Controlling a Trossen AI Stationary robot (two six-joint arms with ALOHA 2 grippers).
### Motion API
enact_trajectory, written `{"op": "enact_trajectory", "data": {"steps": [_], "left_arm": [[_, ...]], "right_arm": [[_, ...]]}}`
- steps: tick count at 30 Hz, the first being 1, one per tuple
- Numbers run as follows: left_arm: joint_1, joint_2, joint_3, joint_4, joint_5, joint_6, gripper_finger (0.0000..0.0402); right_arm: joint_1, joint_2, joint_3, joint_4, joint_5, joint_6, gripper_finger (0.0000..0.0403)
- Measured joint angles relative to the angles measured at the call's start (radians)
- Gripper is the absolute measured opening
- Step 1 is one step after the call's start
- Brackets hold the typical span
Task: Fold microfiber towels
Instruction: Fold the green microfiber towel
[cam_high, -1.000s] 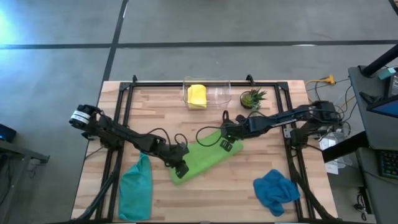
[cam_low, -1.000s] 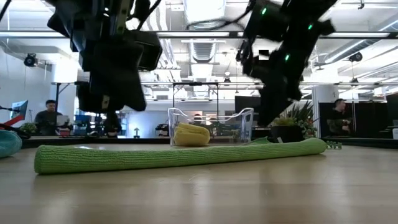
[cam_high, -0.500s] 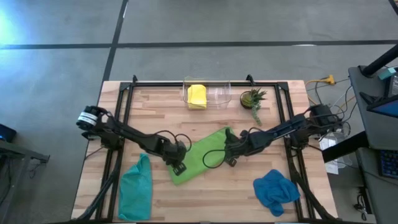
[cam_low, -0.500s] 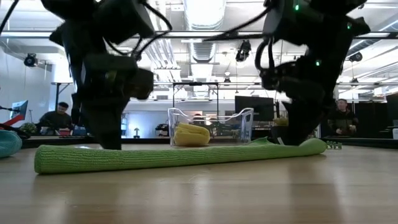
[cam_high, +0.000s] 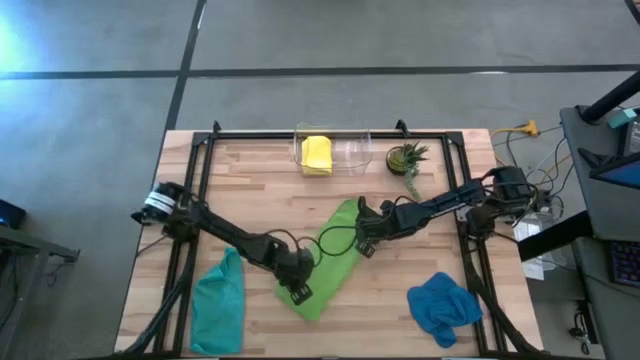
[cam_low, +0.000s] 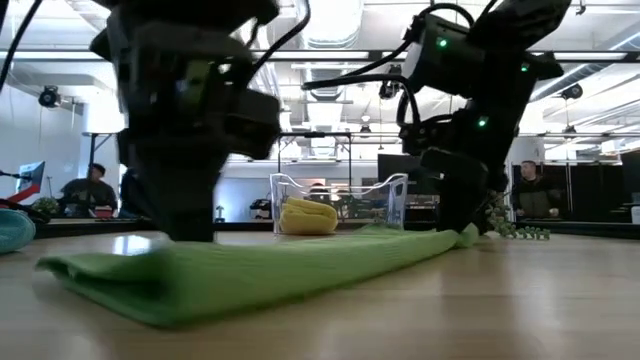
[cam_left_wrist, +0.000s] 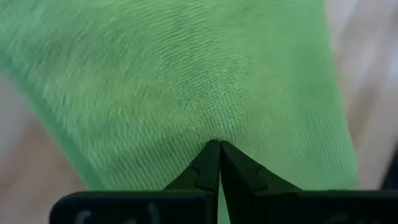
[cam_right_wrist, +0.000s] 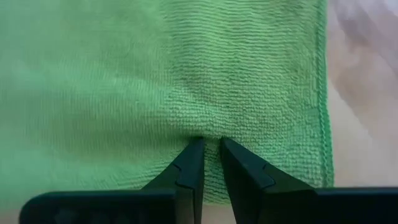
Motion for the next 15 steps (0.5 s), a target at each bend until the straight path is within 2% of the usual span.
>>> {"op": "enact_trajectory", "data": {"steps": [7,11,15], "left_arm": [[-0.037,0.139,0.154,0.050,0.054,0.001,0.0000],[-0.036,0.098,0.155,-0.044,-0.022,0.001,0.0000],[-0.016,0.020,0.140,-0.034,-0.070,0.006,0.0000]], "right_arm": [[-0.023,0.000,0.000,0.038,-0.014,-0.048,0.0052],[-0.013,-0.036,0.001,0.013,-0.018,-0.032,0.0052],[0.006,-0.107,0.002,-0.029,-0.011,-0.029,0.0052]]}}
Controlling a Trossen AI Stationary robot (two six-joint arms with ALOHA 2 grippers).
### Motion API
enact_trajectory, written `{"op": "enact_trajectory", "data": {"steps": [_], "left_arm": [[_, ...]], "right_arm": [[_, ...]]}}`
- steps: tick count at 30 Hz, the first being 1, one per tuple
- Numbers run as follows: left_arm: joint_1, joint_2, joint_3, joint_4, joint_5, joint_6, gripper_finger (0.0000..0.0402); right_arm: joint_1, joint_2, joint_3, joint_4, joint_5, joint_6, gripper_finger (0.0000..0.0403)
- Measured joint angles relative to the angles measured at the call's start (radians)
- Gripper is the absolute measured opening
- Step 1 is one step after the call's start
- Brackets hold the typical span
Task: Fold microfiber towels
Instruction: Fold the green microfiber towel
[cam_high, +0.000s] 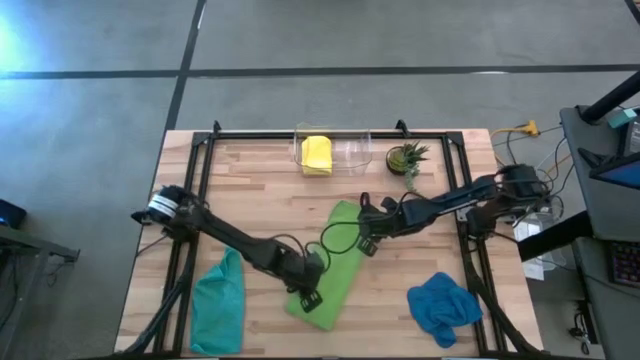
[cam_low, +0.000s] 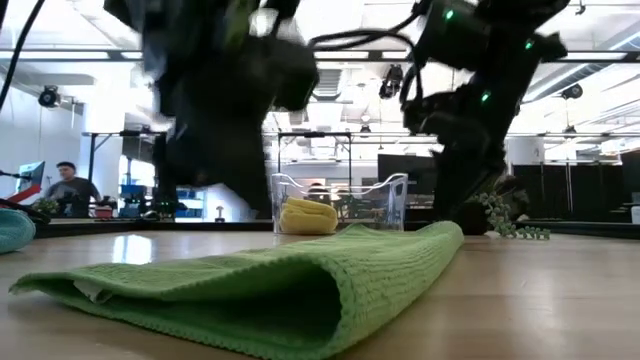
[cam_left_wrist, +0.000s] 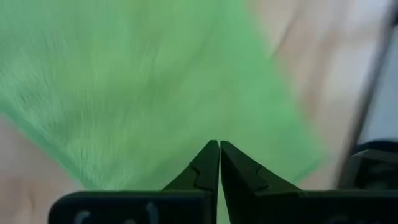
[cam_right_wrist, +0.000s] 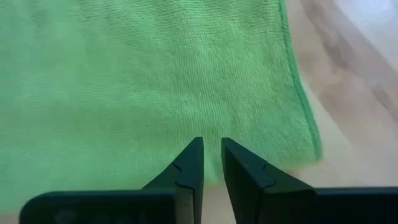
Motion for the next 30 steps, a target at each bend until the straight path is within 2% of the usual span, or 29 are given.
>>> {"op": "enact_trajectory", "data": {"steps": [2,7,14,20,24,30], "left_arm": [[0.010,-0.031,-0.004,0.006,-0.023,0.022,0.0000],[0.060,-0.060,0.001,0.001,-0.160,0.092,0.0000],[0.237,-0.024,0.000,0.018,-0.182,0.167,0.0000],[0.374,0.032,0.012,0.146,-0.180,0.265,0.0000],[0.412,0.082,0.032,0.151,-0.187,0.275,0.0000],[0.417,0.160,0.080,0.119,-0.202,0.367,0.0000]], "right_arm": [[0.011,-0.034,-0.002,-0.023,0.001,0.000,0.0052],[0.070,-0.145,-0.007,-0.049,0.014,0.040,0.0052],[0.221,-0.295,-0.025,-0.094,0.147,0.164,0.0047],[0.347,-0.369,-0.034,-0.136,0.237,0.294,0.0038],[0.395,-0.376,-0.036,-0.176,0.266,0.349,0.0038],[0.415,-0.366,-0.035,-0.206,0.270,0.405,0.0038]]}}
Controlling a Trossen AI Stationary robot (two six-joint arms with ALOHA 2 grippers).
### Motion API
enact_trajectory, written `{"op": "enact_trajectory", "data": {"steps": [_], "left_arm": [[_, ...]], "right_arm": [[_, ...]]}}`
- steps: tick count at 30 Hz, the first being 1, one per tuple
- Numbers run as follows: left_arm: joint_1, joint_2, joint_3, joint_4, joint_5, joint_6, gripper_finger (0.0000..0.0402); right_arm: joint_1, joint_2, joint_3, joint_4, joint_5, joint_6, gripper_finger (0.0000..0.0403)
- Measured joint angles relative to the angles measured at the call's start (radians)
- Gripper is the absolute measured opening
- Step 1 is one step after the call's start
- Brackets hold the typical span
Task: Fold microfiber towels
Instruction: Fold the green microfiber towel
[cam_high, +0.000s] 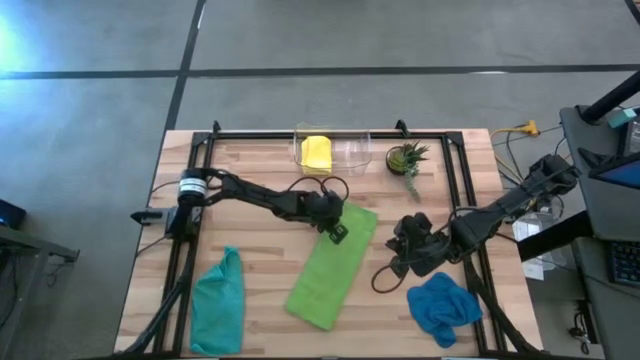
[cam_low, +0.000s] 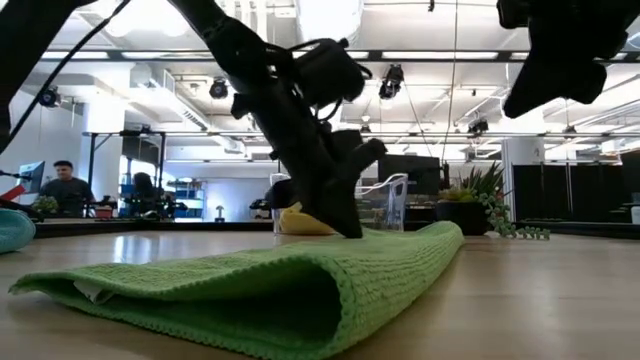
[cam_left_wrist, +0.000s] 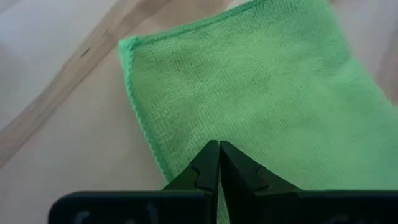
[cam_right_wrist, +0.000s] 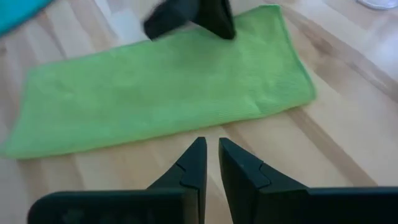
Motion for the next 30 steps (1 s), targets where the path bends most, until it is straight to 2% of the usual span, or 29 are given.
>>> {"op": "enact_trajectory", "data": {"steps": [6,11,14,19,30], "left_arm": [[-0.001,0.008,0.022,-0.098,-0.100,-0.032,0.0000],[-0.002,-0.007,0.020,-0.214,-0.136,-0.037,0.0000],[-0.009,-0.012,0.021,-0.291,-0.163,-0.091,0.0000],[-0.023,-0.015,0.022,-0.423,-0.178,-0.179,0.0000],[-0.072,-0.059,0.014,-0.641,-0.207,-0.258,0.0000]], "right_arm": [[0.002,-0.002,0.001,-0.017,-0.002,0.001,0.0038],[0.000,-0.003,0.000,-0.030,-0.001,-0.011,0.0038],[0.000,-0.002,0.000,-0.036,0.004,-0.012,0.0038],[-0.001,-0.002,0.000,-0.036,0.019,-0.022,0.0038],[-0.001,-0.002,0.000,-0.034,0.028,-0.041,0.0038]]}}
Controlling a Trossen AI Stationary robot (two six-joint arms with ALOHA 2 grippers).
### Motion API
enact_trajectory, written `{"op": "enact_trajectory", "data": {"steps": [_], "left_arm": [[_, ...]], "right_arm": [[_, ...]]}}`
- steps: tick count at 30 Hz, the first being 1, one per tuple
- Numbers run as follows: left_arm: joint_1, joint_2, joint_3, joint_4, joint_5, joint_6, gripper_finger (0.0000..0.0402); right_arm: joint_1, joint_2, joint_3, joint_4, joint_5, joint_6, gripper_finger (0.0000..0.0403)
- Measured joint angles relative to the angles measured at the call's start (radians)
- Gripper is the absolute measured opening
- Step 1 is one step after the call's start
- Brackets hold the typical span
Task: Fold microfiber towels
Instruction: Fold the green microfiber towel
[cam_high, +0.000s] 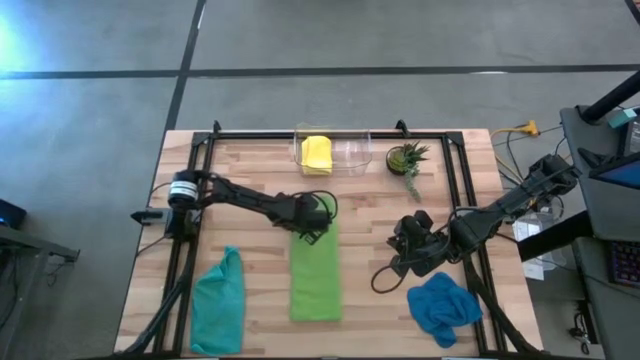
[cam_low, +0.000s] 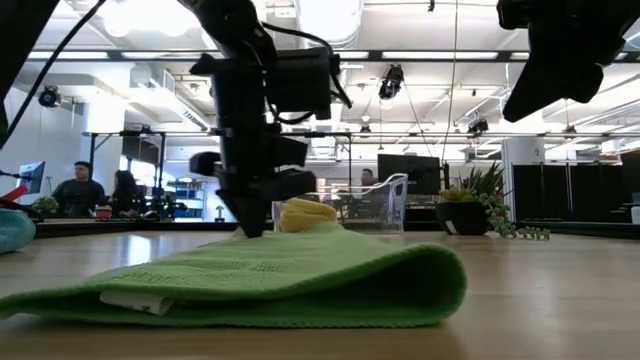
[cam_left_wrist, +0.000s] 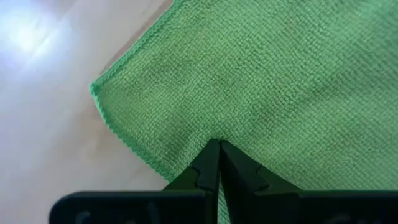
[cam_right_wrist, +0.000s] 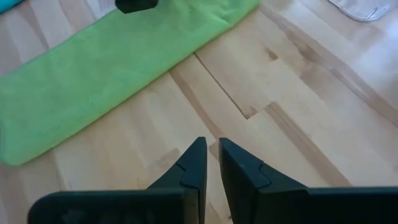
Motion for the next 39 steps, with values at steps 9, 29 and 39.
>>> {"op": "enact_trajectory", "data": {"steps": [9,29,39], "left_arm": [[-0.072,-0.169,-0.008,-0.108,-0.120,-0.087,0.0000],[-0.562,-0.342,-0.085,0.149,0.203,0.320,0.0000],[-0.804,-0.255,-0.197,0.329,-0.073,0.495,0.0000]], "right_arm": [[0.000,0.001,-0.002,0.069,0.032,-0.096,0.0038],[0.004,0.208,-0.073,1.032,-0.256,-0.439,0.0038],[0.046,0.526,0.129,1.097,-0.332,-0.280,0.0038]]}}
